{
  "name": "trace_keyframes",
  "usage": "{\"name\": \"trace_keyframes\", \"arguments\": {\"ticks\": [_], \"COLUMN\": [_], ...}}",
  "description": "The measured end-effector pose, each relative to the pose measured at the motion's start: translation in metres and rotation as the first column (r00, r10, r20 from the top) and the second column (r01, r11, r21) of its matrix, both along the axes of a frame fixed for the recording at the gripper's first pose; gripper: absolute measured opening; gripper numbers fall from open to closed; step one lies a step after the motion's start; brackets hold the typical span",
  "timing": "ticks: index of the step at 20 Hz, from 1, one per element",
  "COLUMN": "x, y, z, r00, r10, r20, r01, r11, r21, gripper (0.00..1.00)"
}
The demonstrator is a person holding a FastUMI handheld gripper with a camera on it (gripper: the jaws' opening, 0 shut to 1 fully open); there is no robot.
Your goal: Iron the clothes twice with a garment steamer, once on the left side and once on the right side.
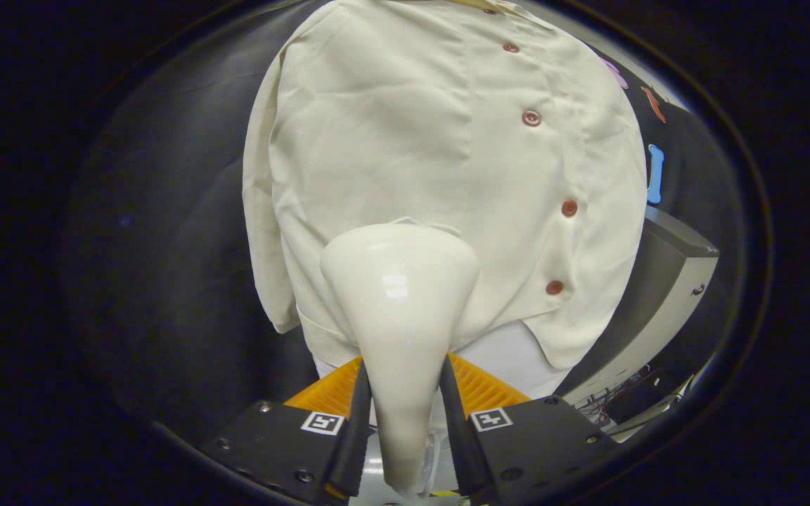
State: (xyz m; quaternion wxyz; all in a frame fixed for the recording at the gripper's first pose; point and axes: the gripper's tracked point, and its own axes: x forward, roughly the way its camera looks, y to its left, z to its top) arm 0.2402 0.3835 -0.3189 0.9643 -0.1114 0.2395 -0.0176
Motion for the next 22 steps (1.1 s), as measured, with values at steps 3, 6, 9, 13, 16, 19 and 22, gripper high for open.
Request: {"name": "trace_keyframes", "arguments": {"ticks": [3,6,9,13,16,19,22], "x": [-0.001,-0.006,-0.026,-0.061,-0.083,-0.099,-0.105], "y": [-0.001,-0.002,-0.006,-0.008,-0.017,-0.032,-0.048], "z": [-0.016,-0.018,-0.001,0.044,0.092,0.143,0.191], "r00": [0.999,0.996,0.993,0.990,0.988,0.985,0.981], "r10": [0.011,0.044,0.071,0.122,0.155,0.167,0.163], "r20": [-0.037,-0.074,-0.090,-0.072,-0.025,0.035,0.106], "r01": [-0.012,-0.044,-0.072,-0.122,-0.155,-0.169,-0.171], "r11": [1.000,0.999,0.997,0.993,0.988,0.985,0.983], "r21": [-0.006,-0.003,-0.002,0.012,0.022,0.043,0.074], "gripper": [0.51,0.51,0.51,0.51,0.51,0.51,0.50]}}
